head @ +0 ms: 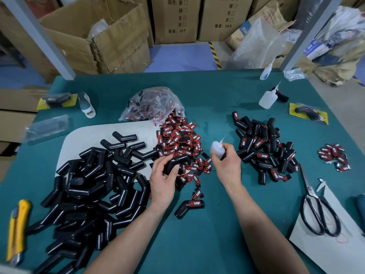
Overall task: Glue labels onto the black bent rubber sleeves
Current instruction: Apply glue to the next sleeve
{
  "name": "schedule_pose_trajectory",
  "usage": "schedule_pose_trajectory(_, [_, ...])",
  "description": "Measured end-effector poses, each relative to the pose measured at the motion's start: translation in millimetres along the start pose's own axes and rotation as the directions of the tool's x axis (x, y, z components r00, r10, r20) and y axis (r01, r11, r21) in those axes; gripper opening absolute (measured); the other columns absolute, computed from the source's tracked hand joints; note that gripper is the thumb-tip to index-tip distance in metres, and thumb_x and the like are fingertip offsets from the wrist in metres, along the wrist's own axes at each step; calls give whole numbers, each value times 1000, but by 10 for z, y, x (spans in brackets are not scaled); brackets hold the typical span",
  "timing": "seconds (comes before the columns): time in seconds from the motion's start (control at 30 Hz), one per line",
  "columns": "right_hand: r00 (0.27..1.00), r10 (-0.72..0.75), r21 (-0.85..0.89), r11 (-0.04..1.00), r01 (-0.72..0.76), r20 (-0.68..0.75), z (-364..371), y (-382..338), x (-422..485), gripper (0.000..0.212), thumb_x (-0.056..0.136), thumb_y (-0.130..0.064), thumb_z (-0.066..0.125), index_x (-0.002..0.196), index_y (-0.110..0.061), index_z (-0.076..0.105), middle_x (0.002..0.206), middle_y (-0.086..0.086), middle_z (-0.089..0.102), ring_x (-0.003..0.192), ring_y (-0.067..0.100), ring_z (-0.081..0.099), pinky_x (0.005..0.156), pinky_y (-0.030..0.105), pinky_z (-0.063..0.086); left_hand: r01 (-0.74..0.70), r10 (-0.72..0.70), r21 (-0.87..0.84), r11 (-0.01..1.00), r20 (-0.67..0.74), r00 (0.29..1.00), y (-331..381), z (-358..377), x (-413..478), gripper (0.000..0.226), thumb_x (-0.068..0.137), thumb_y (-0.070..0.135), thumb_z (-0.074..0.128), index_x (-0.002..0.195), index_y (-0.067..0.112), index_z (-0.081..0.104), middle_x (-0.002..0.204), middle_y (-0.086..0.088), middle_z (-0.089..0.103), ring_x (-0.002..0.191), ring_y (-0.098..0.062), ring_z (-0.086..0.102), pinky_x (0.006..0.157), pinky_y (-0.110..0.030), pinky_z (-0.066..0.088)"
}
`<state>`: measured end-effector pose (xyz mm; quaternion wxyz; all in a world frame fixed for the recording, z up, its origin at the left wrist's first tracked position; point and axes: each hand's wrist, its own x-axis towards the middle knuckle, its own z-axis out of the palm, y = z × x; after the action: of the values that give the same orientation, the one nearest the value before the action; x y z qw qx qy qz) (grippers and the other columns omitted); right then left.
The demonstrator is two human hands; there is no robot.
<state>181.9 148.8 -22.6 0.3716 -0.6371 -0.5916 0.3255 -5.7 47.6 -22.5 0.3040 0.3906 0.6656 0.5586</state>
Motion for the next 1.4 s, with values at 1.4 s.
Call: schedule_pose_trajectory(1.4, [670, -576, -31, 769, 639, -469, 11, -286, -455, 64, 94, -56, 52, 73, 4, 58, 56, 16, 60, 59, 17, 55, 45, 14, 39, 118, -142, -152, 981, -158, 977, -17, 11, 36, 37, 93, 13, 75, 112, 42, 64, 122, 0, 69, 118, -17, 65, 109, -47, 50])
